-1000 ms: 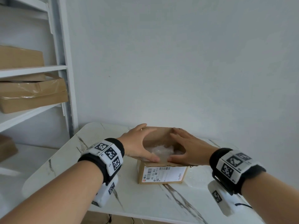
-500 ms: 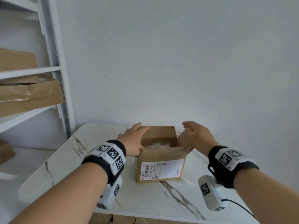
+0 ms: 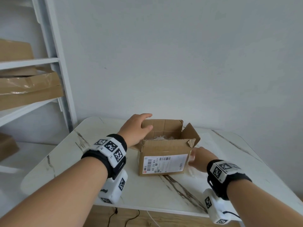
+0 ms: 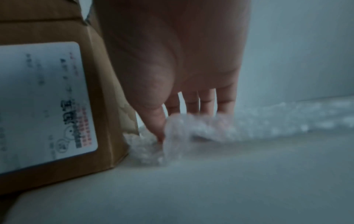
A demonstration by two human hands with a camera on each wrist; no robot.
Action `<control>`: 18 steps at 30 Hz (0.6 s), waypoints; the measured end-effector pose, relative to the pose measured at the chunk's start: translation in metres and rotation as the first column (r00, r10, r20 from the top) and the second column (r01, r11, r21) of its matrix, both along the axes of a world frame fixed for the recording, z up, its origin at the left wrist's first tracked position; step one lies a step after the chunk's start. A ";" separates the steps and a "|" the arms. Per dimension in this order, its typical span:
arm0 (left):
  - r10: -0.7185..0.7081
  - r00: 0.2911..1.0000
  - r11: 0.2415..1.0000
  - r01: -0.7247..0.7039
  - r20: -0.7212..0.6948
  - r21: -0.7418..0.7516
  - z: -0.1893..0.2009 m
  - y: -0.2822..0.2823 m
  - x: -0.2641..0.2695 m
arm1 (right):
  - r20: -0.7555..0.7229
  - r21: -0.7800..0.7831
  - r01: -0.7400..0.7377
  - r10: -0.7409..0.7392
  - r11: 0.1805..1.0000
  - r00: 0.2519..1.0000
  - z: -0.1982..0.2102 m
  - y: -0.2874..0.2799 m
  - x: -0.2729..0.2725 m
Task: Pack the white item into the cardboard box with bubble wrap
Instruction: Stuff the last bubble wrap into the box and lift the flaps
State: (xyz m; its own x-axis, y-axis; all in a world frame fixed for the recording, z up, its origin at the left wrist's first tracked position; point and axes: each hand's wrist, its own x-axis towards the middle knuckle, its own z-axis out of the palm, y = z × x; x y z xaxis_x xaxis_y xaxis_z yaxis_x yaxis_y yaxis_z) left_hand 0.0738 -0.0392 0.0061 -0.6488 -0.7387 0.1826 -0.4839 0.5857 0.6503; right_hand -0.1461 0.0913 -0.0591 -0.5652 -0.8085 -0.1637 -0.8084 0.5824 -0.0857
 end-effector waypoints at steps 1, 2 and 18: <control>0.003 1.000 1.000 -0.003 0.009 0.006 0.000 0.001 0.001 | -0.008 0.001 0.007 -0.007 1.000 1.000 0.000 -0.001 -0.001; 0.004 1.000 1.000 -0.004 0.015 0.014 0.002 0.001 0.001 | -0.018 -0.010 0.016 -0.016 1.000 1.000 0.002 -0.001 -0.002; -0.095 0.937 0.973 0.159 -0.337 0.169 0.087 0.031 -0.016 | -0.188 -0.725 -0.219 0.117 0.653 0.975 0.150 0.003 0.052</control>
